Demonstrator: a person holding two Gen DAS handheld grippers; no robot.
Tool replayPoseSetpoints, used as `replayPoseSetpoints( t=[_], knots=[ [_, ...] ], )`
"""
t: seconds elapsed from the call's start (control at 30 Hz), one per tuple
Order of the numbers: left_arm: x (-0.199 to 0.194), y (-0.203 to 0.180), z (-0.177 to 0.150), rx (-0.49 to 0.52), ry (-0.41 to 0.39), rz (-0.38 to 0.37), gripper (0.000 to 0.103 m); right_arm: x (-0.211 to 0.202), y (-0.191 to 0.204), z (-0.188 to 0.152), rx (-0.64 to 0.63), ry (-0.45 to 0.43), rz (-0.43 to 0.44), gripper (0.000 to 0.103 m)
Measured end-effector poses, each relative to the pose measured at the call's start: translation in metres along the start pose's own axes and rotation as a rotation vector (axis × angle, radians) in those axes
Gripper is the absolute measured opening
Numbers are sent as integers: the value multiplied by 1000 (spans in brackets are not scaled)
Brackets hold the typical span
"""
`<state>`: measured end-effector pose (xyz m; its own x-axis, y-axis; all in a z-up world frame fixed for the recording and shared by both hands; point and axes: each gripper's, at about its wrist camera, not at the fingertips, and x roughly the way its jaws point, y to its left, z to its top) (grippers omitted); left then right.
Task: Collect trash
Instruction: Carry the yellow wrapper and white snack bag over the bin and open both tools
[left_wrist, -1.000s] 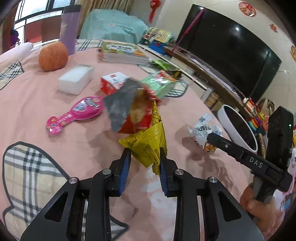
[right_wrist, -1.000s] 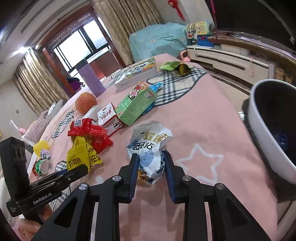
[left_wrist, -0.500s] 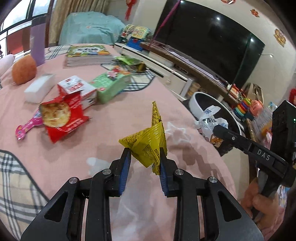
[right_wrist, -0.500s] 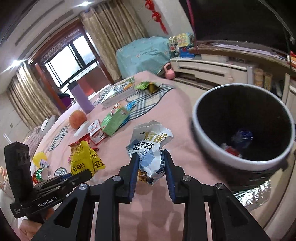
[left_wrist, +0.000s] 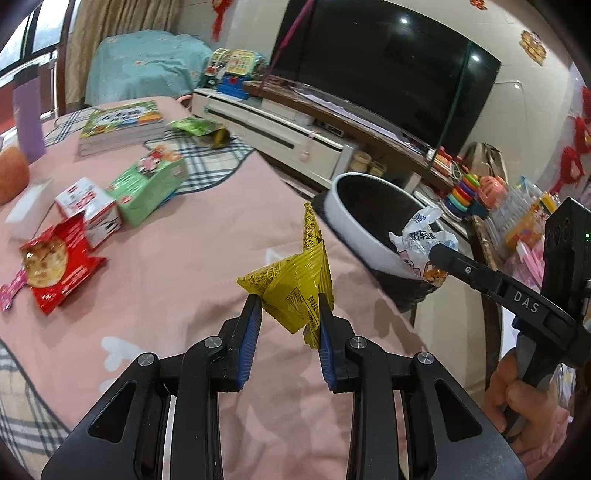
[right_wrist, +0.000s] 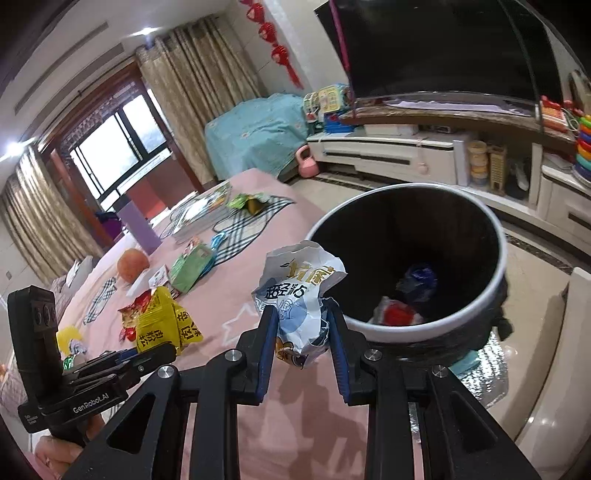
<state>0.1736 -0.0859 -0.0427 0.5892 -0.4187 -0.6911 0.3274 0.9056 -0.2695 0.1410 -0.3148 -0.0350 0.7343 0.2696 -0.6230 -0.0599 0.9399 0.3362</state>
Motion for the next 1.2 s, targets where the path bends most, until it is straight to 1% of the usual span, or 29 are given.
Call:
replayPoseSetpoints(
  t=[0.27,0.6,0.93,1.2],
  knots=[
    [8,-30,15,49,4,-30,27,-14,-23,7,30,-33,-34,28],
    [23,-60,33,116,9,-42,27,-21,-46,16,54,-57,-56,28],
    [44,-83,48,158,26,-38,28,-21,-68,29,76,-70,-76,28],
    [62,-93,57,174,46,-28,28,-14,-81,36,88,-59,-82,29]
  ],
)
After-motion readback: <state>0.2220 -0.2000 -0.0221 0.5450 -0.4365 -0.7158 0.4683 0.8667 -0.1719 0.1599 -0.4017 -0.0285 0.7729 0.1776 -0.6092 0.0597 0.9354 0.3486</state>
